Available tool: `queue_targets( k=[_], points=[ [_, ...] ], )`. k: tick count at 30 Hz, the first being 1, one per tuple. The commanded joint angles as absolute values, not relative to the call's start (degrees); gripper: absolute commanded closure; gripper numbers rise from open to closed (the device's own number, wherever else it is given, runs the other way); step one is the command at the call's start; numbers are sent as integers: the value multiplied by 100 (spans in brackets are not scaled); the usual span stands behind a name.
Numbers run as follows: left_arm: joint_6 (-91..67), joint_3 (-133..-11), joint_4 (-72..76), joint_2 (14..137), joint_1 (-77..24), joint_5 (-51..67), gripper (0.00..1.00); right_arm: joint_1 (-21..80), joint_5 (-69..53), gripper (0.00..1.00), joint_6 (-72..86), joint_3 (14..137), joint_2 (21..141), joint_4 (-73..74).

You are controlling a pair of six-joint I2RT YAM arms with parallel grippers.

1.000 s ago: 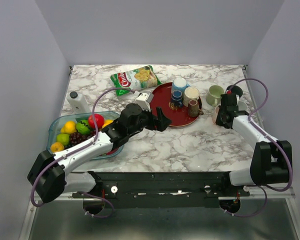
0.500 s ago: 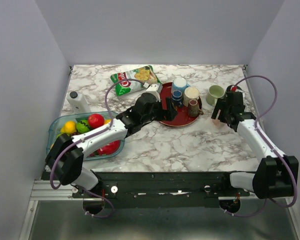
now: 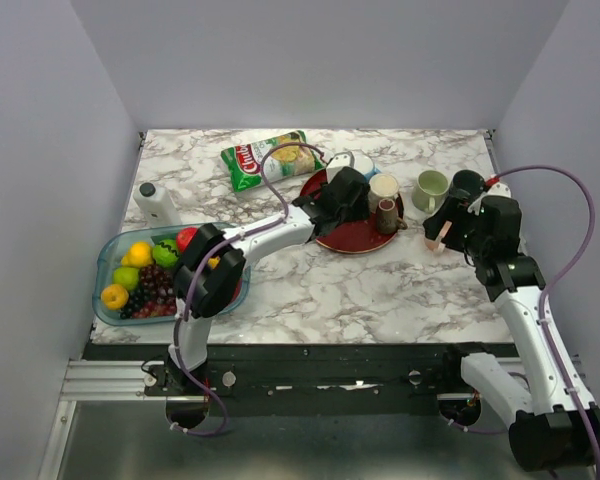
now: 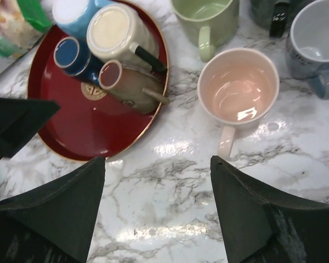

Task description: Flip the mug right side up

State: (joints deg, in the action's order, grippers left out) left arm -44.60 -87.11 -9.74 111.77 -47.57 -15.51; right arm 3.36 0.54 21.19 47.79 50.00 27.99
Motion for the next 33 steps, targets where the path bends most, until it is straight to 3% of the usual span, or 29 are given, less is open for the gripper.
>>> queue_targets(
  k=[1,10,20,27,33],
  points=[
    [-4825,-9753,-1774,11855,-4930,-2478,34,325,-466,17,2241,4649,4624,3234],
    [-4641,-11195,-2213,13139,-4931,-3137,41,325,-256,18,2180,4465,3982,3498],
    [-4737,-11487,-2100,13701,-4922,-3419,44,316,-132,17,2048,4377,3841,3603],
    [-4860,-11496,-2092,13755,-4869,-3542,63,316,-26,17,1890,4500,3806,3779],
    [-4939,-11092,-1899,13474,-4843,-3639,67,325,-26,18,1907,4412,3735,3762]
  ],
)
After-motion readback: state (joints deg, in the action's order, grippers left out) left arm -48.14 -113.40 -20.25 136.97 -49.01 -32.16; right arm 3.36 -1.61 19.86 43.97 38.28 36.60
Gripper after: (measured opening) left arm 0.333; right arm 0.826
